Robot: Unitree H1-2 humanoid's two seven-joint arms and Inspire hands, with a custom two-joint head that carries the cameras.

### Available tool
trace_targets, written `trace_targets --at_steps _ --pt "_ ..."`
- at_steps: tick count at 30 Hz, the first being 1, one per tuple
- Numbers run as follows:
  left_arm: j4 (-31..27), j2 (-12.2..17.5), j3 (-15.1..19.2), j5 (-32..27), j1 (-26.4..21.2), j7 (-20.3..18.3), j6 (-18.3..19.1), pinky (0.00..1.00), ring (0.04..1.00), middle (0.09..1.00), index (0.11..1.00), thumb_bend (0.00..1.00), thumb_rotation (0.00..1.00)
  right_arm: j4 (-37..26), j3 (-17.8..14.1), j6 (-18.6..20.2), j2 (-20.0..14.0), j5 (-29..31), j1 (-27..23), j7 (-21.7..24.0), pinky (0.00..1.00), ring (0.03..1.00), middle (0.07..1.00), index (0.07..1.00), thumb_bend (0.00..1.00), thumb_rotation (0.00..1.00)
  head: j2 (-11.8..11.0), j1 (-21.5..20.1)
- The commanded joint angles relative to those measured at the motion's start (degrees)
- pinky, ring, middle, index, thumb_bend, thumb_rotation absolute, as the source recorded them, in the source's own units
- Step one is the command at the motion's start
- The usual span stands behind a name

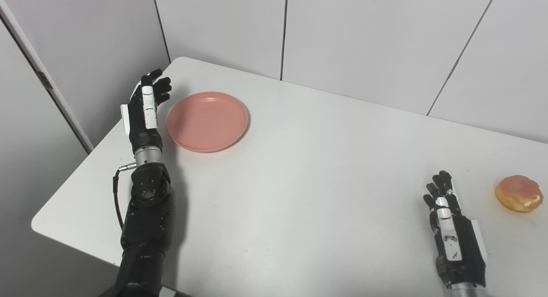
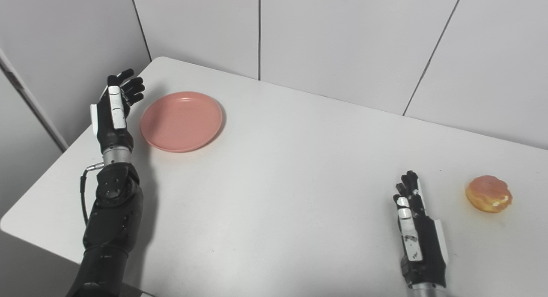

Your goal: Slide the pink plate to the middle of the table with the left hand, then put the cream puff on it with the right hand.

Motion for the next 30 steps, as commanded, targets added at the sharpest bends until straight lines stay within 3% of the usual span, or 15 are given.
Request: trace_targets --at_steps 1,9,19,30 --pt "0.7 2.2 0.4 -0.3 -2.3 0.4 -2.9 0.72 0.719 0.712 0.71 0.86 1.0 1.0 -0.2 -3.3 -0.4 0.2 0.4 0.4 1.0 1.0 1.0 1.0 0.57 0.85 0.1 0.1" --pt "4.9 3.0 0.0 -1.0 -2.7 0.7 -2.5 0.72 0.723 0.719 0.72 0.82 1.0 0.7 -0.1 -2.7 -0.4 0.3 0.4 0.4 1.0 1.0 1.0 1.0 0.58 0.85 0.2 0.0" --pt "5.8 2.5 -2.7 0.5 -2.7 0.8 -0.1 0.82 0.769 0.763 0.768 0.79 1.0 0.4 0.0 -2.4 -0.5 0.6 0.3 0.7 1.0 1.0 1.0 1.0 0.59 0.84 0.6 -0.1" --pt "8.5 2.5 -5.4 0.4 -2.8 -0.6 -2.4 0.87 0.796 0.777 0.786 0.72 1.0 0.2 -0.2 -2.2 -0.3 1.0 0.4 0.6 1.0 1.0 1.0 1.0 0.59 0.84 0.6 -0.3"
